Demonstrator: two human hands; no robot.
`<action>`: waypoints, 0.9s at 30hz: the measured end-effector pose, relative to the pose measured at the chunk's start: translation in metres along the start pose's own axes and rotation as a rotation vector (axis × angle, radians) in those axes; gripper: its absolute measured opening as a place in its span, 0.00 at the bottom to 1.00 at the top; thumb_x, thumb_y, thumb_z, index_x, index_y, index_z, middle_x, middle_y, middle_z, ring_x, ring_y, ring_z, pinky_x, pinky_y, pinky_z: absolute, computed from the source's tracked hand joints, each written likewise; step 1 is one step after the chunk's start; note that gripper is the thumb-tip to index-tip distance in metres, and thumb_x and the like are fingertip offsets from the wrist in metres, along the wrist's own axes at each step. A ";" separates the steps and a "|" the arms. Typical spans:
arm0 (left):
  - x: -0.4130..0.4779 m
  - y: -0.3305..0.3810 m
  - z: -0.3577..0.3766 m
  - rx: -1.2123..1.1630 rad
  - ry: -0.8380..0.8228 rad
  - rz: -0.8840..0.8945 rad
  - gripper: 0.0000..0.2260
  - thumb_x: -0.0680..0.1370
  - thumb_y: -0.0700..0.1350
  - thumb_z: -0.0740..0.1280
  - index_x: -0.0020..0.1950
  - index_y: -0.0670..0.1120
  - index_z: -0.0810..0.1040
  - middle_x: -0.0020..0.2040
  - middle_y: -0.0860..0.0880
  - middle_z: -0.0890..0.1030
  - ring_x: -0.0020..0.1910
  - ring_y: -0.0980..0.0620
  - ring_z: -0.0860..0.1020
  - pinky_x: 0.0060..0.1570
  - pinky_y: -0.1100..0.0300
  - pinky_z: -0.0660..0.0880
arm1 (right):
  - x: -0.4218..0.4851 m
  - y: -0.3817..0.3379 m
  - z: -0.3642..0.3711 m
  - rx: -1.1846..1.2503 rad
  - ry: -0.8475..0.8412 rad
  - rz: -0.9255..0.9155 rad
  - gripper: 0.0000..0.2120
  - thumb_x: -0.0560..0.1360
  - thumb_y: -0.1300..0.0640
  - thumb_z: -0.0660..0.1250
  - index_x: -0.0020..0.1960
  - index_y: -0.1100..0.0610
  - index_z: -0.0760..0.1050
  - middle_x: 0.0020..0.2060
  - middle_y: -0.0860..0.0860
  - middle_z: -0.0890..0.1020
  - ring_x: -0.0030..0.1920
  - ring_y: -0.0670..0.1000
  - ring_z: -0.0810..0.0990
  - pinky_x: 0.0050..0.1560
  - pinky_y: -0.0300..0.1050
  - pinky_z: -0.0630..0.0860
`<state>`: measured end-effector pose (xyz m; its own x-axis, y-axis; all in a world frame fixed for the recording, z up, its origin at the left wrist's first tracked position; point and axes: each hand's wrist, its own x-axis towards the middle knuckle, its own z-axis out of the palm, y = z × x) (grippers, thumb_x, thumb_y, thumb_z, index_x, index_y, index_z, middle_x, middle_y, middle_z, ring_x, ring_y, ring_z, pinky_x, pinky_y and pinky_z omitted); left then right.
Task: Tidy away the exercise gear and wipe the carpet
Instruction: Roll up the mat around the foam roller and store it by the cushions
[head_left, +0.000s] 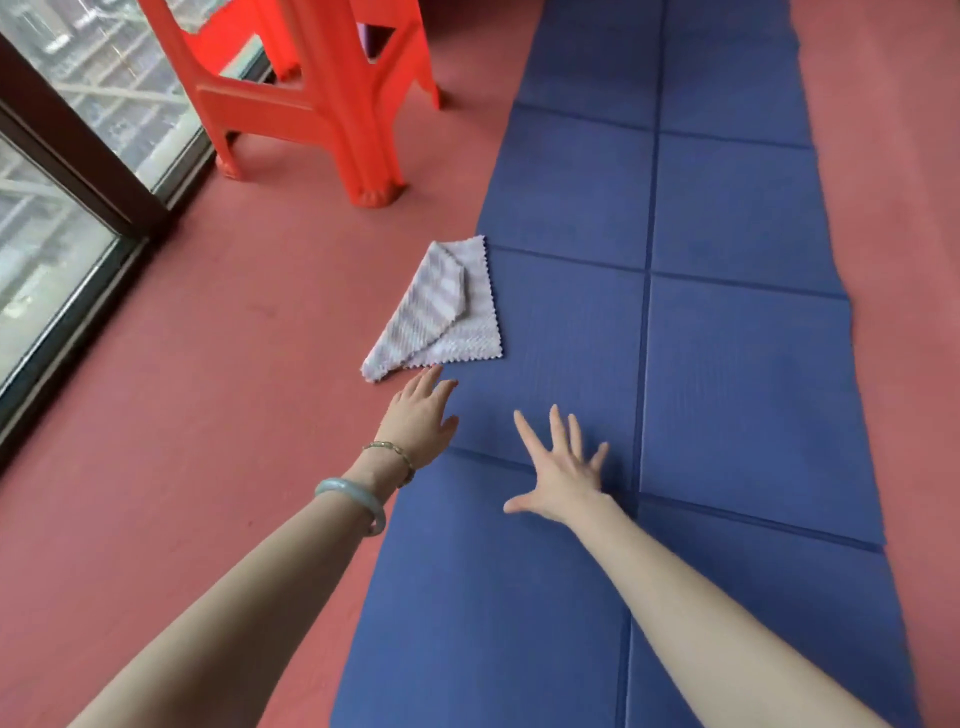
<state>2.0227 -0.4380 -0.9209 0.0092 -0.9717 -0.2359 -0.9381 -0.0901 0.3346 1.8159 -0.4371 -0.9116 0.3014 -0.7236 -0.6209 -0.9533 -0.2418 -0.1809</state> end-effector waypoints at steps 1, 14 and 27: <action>0.008 -0.004 0.007 0.055 -0.007 0.005 0.25 0.79 0.49 0.61 0.74 0.46 0.59 0.77 0.43 0.52 0.75 0.44 0.52 0.71 0.51 0.53 | 0.007 0.001 0.008 -0.026 -0.017 0.014 0.56 0.65 0.39 0.73 0.74 0.40 0.33 0.75 0.55 0.32 0.74 0.59 0.32 0.66 0.75 0.45; 0.087 -0.026 0.042 0.150 0.026 -0.104 0.27 0.78 0.63 0.52 0.71 0.48 0.65 0.78 0.44 0.44 0.76 0.42 0.44 0.70 0.39 0.42 | 0.032 0.008 0.032 -0.006 -0.075 0.076 0.52 0.66 0.46 0.75 0.75 0.38 0.39 0.75 0.52 0.34 0.75 0.59 0.34 0.64 0.75 0.53; 0.056 -0.134 -0.076 0.236 0.363 -0.325 0.25 0.79 0.54 0.59 0.70 0.39 0.66 0.77 0.40 0.48 0.75 0.40 0.47 0.71 0.40 0.44 | 0.028 0.006 0.028 -0.004 -0.063 0.078 0.53 0.65 0.45 0.75 0.75 0.37 0.40 0.75 0.51 0.34 0.75 0.58 0.34 0.65 0.75 0.54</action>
<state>2.1751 -0.4972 -0.9099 0.3915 -0.9187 0.0512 -0.9190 -0.3876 0.0729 1.8176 -0.4410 -0.9511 0.2245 -0.6983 -0.6797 -0.9737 -0.1889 -0.1276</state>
